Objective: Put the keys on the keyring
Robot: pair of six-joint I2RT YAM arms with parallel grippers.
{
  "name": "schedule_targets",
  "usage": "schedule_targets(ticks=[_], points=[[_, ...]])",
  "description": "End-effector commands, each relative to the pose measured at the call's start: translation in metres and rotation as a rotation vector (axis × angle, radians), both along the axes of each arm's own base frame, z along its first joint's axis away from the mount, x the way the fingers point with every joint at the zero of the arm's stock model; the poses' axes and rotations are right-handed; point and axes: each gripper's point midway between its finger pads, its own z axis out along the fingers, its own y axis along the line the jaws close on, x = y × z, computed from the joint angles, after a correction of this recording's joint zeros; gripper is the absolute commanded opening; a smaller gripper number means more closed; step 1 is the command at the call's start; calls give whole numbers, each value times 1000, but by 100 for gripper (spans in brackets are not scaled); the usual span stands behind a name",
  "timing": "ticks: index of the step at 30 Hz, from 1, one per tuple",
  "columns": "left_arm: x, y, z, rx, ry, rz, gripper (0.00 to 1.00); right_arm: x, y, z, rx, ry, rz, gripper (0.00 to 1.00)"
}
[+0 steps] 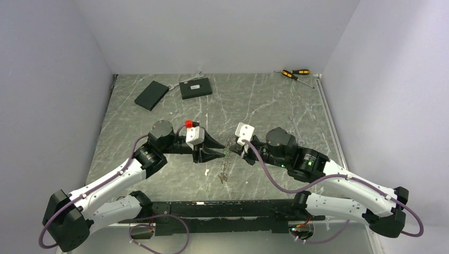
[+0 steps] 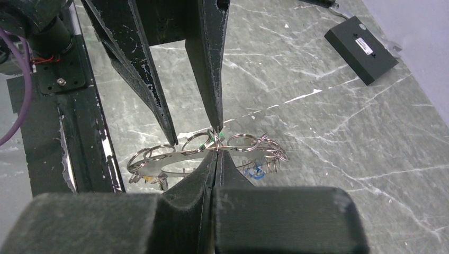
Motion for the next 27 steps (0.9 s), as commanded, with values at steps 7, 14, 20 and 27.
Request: schedule_targets(ticks=[7, 14, 20, 27], points=[[1, -12, 27, -56, -78, -10, 33, 0, 2, 39, 105, -48, 3, 0], [0, -16, 27, -54, -86, -16, 29, -1, 3, 38, 105, -44, 9, 0], [-4, -20, 27, -39, -113, -30, 25, -1, 3, 38, 104, -42, 10, 0], [-2, -20, 23, -11, -130, -10, 25, -2, 1, 38, 107, -44, 6, 0]])
